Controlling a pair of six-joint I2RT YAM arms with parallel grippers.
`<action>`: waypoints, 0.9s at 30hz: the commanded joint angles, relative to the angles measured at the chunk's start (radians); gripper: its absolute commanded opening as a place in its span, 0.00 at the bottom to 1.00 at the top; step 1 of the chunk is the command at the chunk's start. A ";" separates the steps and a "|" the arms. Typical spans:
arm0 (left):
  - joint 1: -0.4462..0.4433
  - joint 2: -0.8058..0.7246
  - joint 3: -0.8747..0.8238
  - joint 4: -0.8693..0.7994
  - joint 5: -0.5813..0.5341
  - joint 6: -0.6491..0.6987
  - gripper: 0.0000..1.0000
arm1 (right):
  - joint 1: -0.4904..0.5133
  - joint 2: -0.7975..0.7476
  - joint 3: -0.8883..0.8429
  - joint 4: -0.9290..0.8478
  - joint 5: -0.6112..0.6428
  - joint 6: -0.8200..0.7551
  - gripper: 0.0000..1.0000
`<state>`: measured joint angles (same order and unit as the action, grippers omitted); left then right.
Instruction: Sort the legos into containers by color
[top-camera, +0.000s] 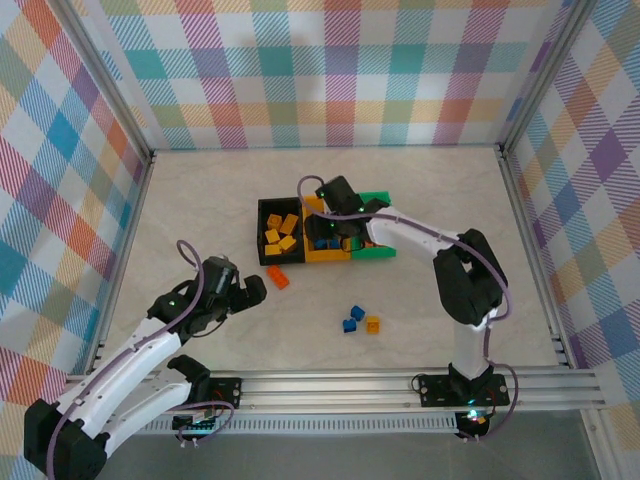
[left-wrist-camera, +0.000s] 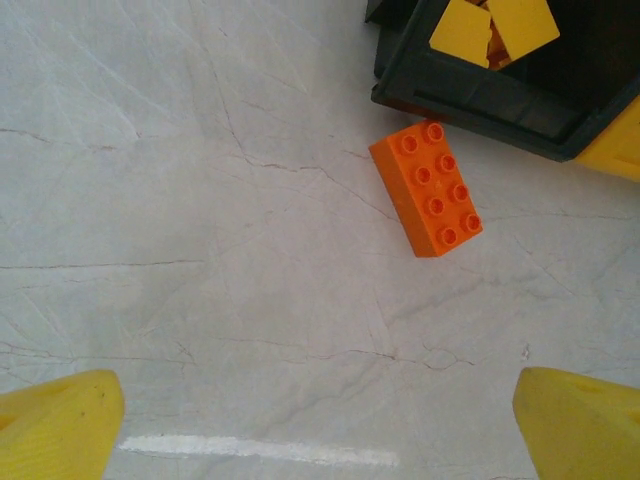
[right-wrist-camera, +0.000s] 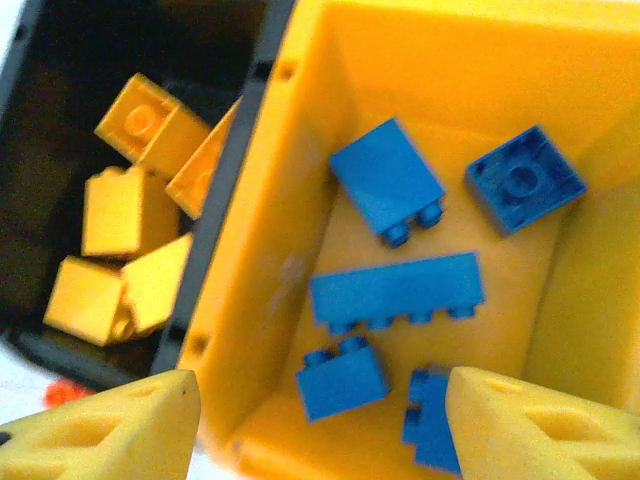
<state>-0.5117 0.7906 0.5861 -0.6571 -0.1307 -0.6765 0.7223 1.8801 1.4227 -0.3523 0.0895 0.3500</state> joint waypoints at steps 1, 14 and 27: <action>0.018 -0.025 0.059 -0.060 -0.053 0.031 1.00 | 0.085 -0.117 -0.094 0.045 -0.022 -0.001 0.68; 0.021 -0.147 0.070 -0.119 -0.152 -0.020 1.00 | 0.283 0.034 -0.083 0.128 -0.020 0.037 0.71; 0.021 -0.151 0.069 -0.125 -0.136 -0.020 1.00 | 0.303 0.277 0.126 0.043 0.090 -0.042 0.72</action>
<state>-0.5053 0.6456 0.6464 -0.7586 -0.2562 -0.6888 1.0115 2.1178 1.5124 -0.2737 0.1448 0.3458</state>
